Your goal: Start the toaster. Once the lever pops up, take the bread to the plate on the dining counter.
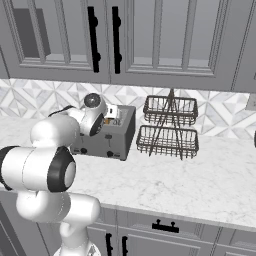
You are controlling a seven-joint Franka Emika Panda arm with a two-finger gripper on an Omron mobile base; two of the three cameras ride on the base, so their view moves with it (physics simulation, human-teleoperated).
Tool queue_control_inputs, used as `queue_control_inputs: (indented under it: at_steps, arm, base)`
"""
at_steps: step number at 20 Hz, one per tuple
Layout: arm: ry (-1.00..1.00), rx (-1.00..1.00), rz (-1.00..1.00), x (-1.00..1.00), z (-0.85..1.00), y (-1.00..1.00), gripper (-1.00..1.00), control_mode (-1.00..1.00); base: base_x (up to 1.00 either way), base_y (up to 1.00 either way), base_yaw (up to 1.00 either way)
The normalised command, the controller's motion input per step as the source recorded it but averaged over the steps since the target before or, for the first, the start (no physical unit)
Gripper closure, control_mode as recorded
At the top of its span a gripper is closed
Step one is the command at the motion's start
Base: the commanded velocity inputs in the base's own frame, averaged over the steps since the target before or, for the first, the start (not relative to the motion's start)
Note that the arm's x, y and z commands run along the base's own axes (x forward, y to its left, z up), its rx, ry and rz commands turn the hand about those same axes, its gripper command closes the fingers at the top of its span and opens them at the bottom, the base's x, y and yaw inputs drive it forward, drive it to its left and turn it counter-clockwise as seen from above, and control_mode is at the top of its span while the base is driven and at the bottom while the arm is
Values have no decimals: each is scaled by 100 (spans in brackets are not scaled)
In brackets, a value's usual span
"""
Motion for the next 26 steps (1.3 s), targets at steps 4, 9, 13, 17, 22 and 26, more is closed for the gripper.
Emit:
queue_control_inputs:
  at_steps: [4,9,13,17,22,26]
  arm:
    - [0,0,0,13,-13,0,-100,-100]
    - [0,0,0,12,-11,0,-100,-100]
    - [0,0,0,15,-13,0,-100,-100]
    - [0,0,0,16,-12,0,-100,-100]
    - [0,0,0,13,-10,0,-100,-100]
    - [0,0,0,13,-12,0,-100,-100]
  base:
    - [0,0,0]
    - [0,0,0]
    - [0,0,0]
    - [0,0,0]
    - [0,0,0]
    - [0,0,0]
